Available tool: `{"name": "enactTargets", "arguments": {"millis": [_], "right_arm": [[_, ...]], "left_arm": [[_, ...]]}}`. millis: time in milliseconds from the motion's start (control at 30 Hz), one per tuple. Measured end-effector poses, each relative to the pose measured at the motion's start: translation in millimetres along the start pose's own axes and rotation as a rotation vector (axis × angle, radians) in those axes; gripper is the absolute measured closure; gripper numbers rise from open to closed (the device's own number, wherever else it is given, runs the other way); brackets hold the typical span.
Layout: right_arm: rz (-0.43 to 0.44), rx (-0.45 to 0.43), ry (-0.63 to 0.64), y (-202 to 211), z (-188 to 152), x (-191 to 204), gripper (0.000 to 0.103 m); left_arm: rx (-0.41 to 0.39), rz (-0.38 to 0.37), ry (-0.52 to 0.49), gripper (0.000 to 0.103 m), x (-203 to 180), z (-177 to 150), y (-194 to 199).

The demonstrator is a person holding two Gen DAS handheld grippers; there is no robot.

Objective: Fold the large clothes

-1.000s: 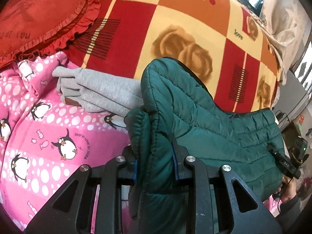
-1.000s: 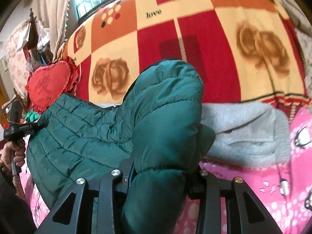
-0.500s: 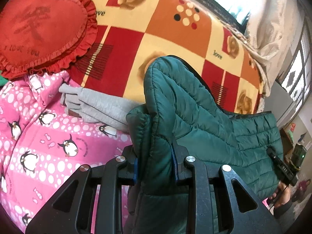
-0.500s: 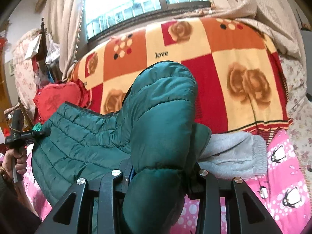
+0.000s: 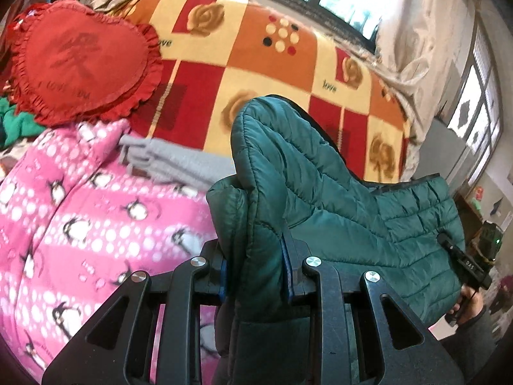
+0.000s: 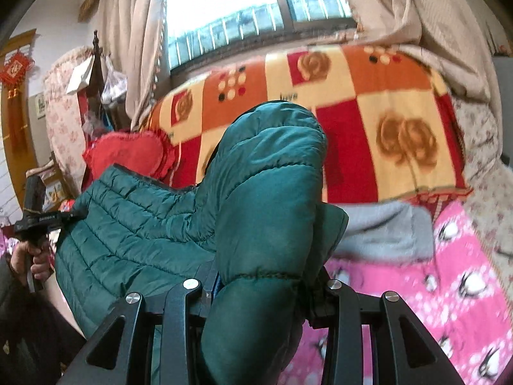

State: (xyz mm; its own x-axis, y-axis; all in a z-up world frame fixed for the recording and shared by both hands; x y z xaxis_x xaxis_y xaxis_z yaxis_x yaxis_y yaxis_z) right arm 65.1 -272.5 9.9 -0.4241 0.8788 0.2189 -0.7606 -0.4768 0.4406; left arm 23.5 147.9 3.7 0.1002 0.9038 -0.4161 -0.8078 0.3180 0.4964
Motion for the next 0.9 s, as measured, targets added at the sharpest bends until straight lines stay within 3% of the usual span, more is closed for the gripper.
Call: {"name": "enactTargets", "arguments": {"millis": [233,300,433,500,600,700,767,833,900], "right_arm": [[-0.029,0.134,-0.008,-50,-34,-11,0.067],[-0.019,0.199,-0.074,-68,-45,-24,0.065],[0.000,0.305,-0.249,-84,-65,-50,0.044],[-0.003,0.314,-0.305,-81,-66,-57,0.038],[-0.036,0.280,-0.357,-63,-57,-70,0.035],[-0.183,0.177,-0.349,-35,-37,-86,0.034],[-0.239,0.079,-0.333,-15,-18,-87,0.034],[-0.220,0.041,-0.280,-13,-4,-68,0.034],[-0.216,0.051,-0.219,-24,1,-48,0.034]], "left_arm": [[0.132,0.101,-0.001,0.078,23,-35,-43],[0.175,0.147,0.016,0.076,35,-44,-55],[0.239,0.168,0.141,0.059,58,-57,-65],[0.240,0.164,0.188,0.056,65,-58,-63],[0.211,0.144,0.246,0.056,69,-51,-54],[0.128,0.183,0.254,0.056,70,-36,-38],[0.022,0.264,0.187,0.056,65,-18,-23],[-0.052,0.236,0.111,0.056,46,-4,-16],[-0.077,0.181,0.021,0.056,15,2,-21]]}}
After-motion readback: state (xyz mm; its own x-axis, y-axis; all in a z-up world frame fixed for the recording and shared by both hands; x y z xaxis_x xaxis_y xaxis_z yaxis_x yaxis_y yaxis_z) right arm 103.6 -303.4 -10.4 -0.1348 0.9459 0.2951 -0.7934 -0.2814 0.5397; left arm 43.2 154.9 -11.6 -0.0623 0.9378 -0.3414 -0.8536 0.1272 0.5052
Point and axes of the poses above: each gripper's, at about its wrist camera, not at the fingertips, and y roughly against the way its jaws point, x to its left, z to its top, the point moved 9 cm from there along -y, roughly the way its jaws point, and after that the axes turned 2 degrees about -z, right-handed, at the moved point
